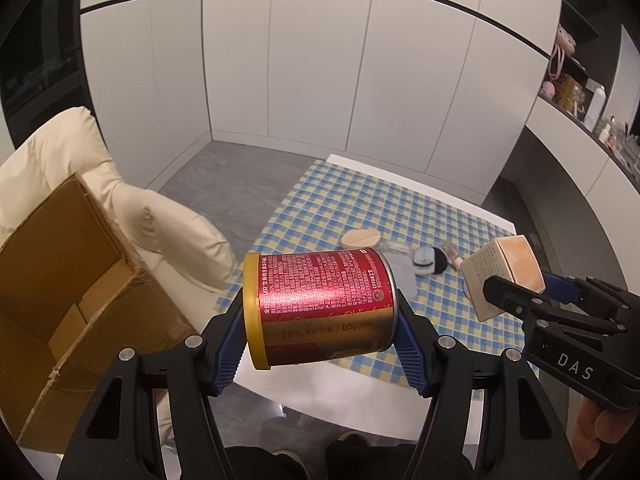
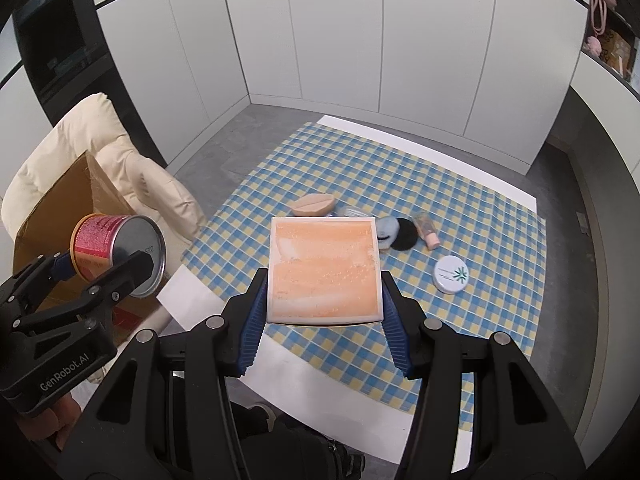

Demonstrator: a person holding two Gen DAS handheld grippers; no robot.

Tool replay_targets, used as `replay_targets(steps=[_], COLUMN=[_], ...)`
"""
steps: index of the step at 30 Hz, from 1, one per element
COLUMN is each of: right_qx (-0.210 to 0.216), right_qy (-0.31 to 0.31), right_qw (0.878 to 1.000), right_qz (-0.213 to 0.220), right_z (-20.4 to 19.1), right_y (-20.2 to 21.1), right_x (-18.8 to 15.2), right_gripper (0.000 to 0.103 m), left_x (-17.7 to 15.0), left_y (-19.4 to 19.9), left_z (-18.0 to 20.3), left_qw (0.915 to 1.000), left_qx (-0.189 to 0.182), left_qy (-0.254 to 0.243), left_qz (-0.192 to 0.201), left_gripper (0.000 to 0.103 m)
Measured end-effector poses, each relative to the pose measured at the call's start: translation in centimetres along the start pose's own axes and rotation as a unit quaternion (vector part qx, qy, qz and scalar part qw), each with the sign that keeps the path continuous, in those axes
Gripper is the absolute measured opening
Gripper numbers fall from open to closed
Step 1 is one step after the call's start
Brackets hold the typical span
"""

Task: Organize objects
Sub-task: 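Carry the red can with the left tool while the right tool carries the peach compact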

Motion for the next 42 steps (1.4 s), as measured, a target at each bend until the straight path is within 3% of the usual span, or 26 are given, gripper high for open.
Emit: replay_targets(steps=[42], right_qx=[0.066], right_qy=[0.085], right_qw=[0.994], right_qz=[0.018], right_z=[-13.8], right_y=[-2.1], right_x=[5.1], right_gripper=[0.055], left_x=[1.8], left_y=[4.1], left_z=[-13.7], left_qw=[0.992], left_qx=[0.077], left_qy=[0.086], left_qz=[0.052], left_gripper=[0.066])
Point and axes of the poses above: each gripper's, at about its wrist camera, not at the fingertips, and y roughly against the way its jaws point, z to its right, x to its top, the point moved 10 cm from there along -y, roughly the way its jaws point, and after that the axes turned 12 degrees about y, right-handed, at the moved point
